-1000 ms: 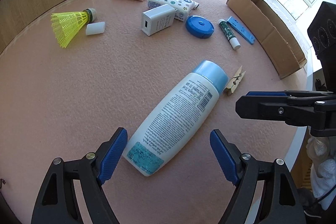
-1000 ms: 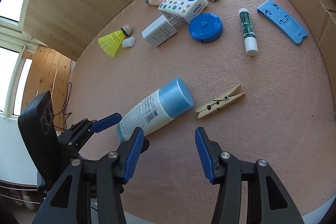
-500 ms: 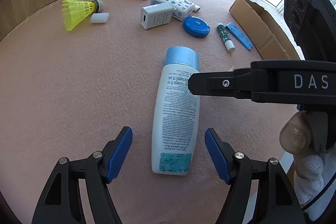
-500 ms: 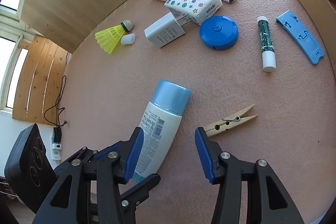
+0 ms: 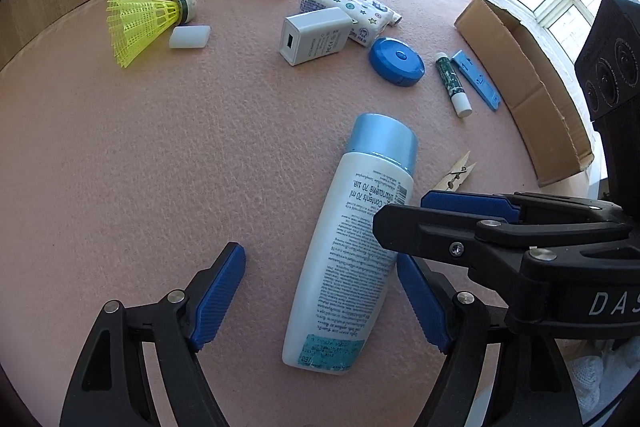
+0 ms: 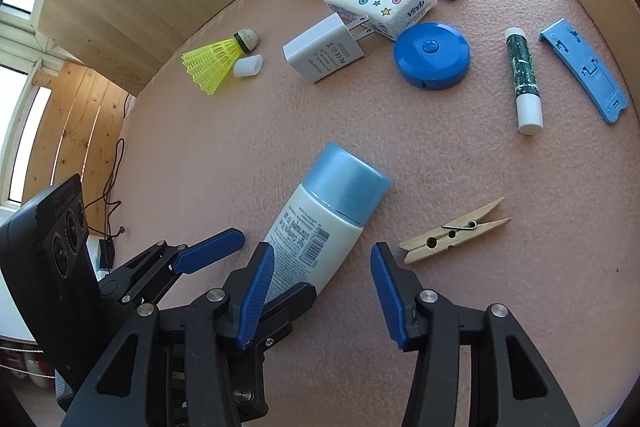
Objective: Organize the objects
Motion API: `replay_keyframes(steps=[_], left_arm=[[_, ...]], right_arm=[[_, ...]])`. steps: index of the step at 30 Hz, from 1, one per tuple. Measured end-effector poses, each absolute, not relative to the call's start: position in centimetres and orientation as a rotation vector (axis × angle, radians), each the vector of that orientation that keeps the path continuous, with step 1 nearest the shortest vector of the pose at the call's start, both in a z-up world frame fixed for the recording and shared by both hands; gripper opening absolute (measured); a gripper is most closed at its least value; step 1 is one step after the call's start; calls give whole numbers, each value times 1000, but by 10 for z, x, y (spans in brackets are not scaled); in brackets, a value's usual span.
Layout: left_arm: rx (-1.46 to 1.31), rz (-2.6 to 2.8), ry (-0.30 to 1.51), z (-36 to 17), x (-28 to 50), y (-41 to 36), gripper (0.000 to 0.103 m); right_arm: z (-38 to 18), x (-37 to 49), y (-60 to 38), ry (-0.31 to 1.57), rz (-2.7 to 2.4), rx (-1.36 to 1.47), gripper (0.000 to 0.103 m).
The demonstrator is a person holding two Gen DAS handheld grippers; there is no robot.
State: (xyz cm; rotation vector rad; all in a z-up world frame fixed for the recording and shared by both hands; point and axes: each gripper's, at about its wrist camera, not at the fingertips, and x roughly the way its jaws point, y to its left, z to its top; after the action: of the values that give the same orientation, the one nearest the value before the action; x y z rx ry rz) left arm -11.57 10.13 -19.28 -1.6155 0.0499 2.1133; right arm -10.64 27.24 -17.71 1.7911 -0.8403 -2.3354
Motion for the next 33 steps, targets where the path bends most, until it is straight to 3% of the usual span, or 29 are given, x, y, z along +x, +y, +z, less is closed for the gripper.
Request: replay_keyframes(steps=[2,7,11,21,33], left_arm=[[-1600,2096,35,-192,-114,101,80],[-1593,2065,-28,-190,-109,104,66],[-1597,2034,-81,-190,-103,103,49],[-1591,2060,-129,-188,-92,107,48],[-1479,2107,-102,-140,-90,134,48]], right_arm=[[-178,-108,272,-847,-2335,1791,43],[-182,-111,270,-846,-2316,1800,42],[-184,-110,265,-846,-2295,1803,42],[-180,-104,257,-773,-2330,1798,40],[-131,-91,283,-760,-2457,1670,38]])
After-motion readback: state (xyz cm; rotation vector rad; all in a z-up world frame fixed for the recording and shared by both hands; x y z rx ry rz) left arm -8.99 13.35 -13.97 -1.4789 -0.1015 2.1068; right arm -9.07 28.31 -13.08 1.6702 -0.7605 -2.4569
